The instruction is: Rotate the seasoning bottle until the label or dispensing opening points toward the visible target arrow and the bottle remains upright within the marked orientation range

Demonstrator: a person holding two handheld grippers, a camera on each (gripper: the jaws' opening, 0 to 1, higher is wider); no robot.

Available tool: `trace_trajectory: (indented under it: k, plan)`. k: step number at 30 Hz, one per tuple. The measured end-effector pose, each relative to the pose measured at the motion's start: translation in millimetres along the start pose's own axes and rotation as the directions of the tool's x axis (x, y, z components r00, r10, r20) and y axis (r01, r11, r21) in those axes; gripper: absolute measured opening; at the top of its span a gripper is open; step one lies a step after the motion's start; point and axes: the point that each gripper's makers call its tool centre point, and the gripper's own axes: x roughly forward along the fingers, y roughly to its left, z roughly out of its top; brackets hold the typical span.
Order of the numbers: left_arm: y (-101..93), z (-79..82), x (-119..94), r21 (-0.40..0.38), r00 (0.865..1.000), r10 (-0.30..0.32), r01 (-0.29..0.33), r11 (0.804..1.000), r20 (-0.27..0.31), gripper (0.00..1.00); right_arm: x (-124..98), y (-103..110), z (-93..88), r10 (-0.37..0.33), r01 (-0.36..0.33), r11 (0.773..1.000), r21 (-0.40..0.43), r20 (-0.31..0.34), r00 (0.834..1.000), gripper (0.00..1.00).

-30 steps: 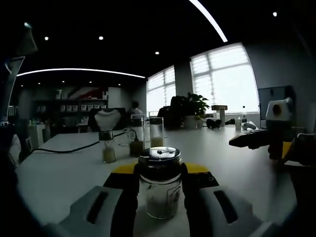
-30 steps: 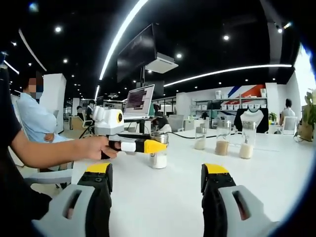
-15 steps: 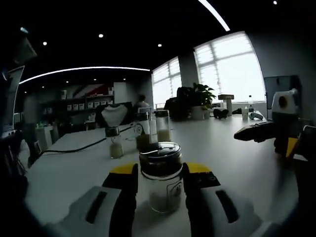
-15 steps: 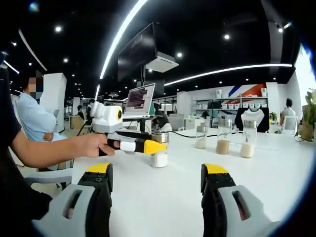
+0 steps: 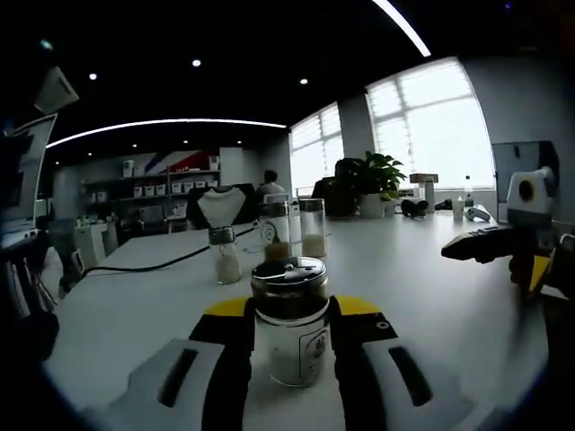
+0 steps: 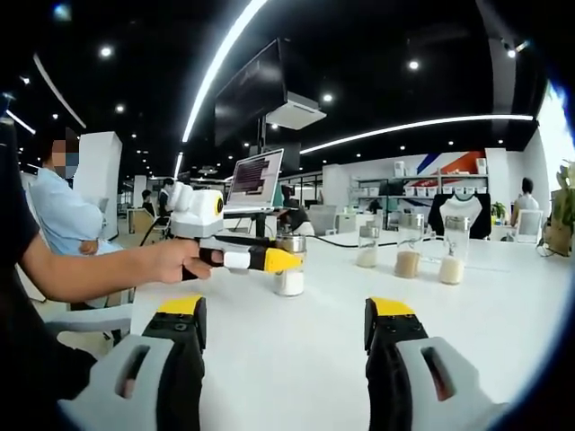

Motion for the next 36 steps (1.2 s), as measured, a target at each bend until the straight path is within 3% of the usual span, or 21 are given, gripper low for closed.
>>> trace_trajectory:
  k: [5,9,12,18,22,24,28,36]
  plan:
    - [-0.1,-0.5,0.1,0.017,1.0,-0.003,0.003,1.0,-0.008,0.36,0.9,0.6,-0.3,0.0,0.0,1.0,0.005,0.001,1.0,0.71]
    - [0.2,-0.8,-1.6,0.014,1.0,0.007,-0.006,1.0,-0.011,0.56,2.0,1.7,0.9,-0.003,0.003,1.0,0.004,0.005,1.0,0.7]
    - [-8.8,1.1,-8.5,-0.016,1.0,-0.002,0.002,1.0,-0.001,0.58,2.6,2.3,-2.3,-0.003,0.003,1.0,-0.009,-0.009,1.0,0.7]
    - [-13.3,3.4,-18.9,-0.017,1.0,0.021,-0.02,1.0,0.005,0.79,-1.7,-9.2,3.4,-0.036,0.036,0.999,0.011,0.016,0.999,0.69]
    - [-14.3,14.0,-29.5,-0.12,0.998,0.04,-0.033,0.992,0.058,0.93,-7.7,-25.1,6.0,-0.095,0.095,0.995,0.008,0.027,0.995,0.7]
    - [-16.2,15.2,-34.2,-0.127,0.997,0.04,-0.032,0.991,0.061,0.99,-10.5,-32.4,5.0,-0.118,0.118,0.993,0.011,0.021,0.993,0.76]
    - [-21.2,19.6,-43.5,-0.13,0.996,0.038,-0.027,0.991,0.085,1.0,-21.9,-49.4,6.8,-0.197,0.198,0.98,-0.024,0.023,0.98,0.8]
    - [-22.8,10.7,-45.8,-0.108,0.997,0.044,-0.038,0.993,0.056,1.0,-31.5,-62.7,7.9,-0.23,0.231,0.972,-0.042,0.019,0.973,0.95]
